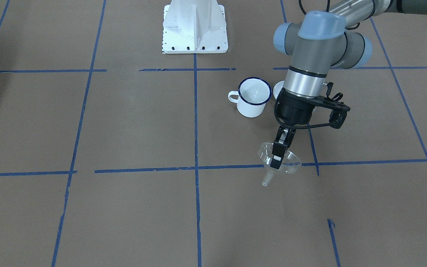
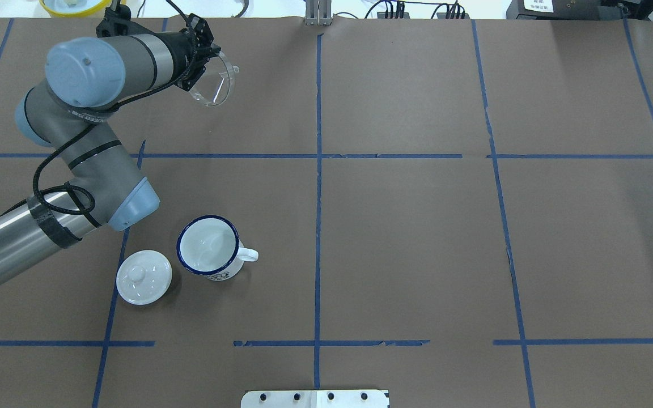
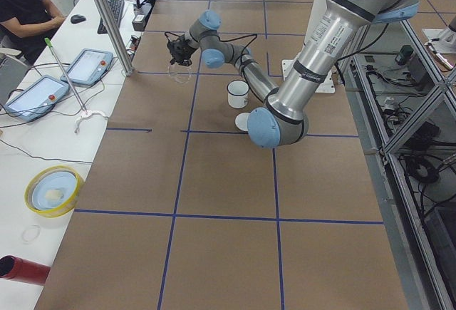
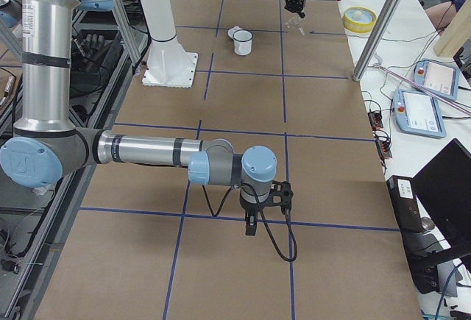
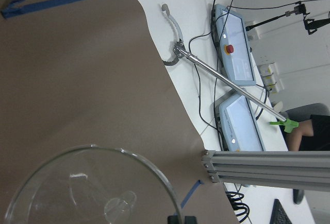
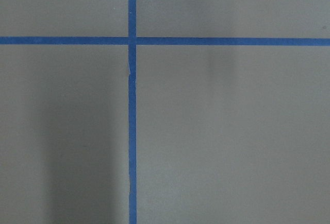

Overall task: Place funnel on cup
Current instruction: 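Lift the funnel and carry it over the open mug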

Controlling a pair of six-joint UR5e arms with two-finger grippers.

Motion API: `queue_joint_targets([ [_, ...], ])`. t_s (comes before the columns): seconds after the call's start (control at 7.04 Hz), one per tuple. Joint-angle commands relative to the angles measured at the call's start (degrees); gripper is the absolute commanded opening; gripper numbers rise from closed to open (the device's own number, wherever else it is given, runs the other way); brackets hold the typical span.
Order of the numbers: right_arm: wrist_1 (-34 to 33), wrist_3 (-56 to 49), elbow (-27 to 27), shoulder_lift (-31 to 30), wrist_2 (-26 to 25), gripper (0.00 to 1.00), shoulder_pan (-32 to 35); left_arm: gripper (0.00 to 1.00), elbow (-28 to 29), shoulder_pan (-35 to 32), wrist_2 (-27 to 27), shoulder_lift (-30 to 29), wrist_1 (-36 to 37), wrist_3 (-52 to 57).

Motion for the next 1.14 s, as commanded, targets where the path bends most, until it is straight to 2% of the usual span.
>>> queue_joint_targets([
  [0.0,0.0,0.0,0.01,0.0,0.0,1.0,0.0,0.0,-6.8,0.14,-6.89,-3.38,23.05,1.13],
  [0.28,0.0,0.0,0.01,0.0,0.0,1.0,0.0,0.0,-6.72,0.32,-16.36,-8.48,38.19,1.13],
  [0.43,0.0,0.0,0.01,0.0,0.0,1.0,0.0,0.0,-6.72,2.67,-19.37,-9.72,42.44,1.04],
  [0.71,0.0,0.0,0.01,0.0,0.0,1.0,0.0,0.0,-7.24,8.03,-19.66,-9.65,45.8,0.34],
  [0.99,0.0,0.0,0.01,0.0,0.0,1.0,0.0,0.0,-8.39,8.58,-18.79,-9.04,46.7,1.21],
])
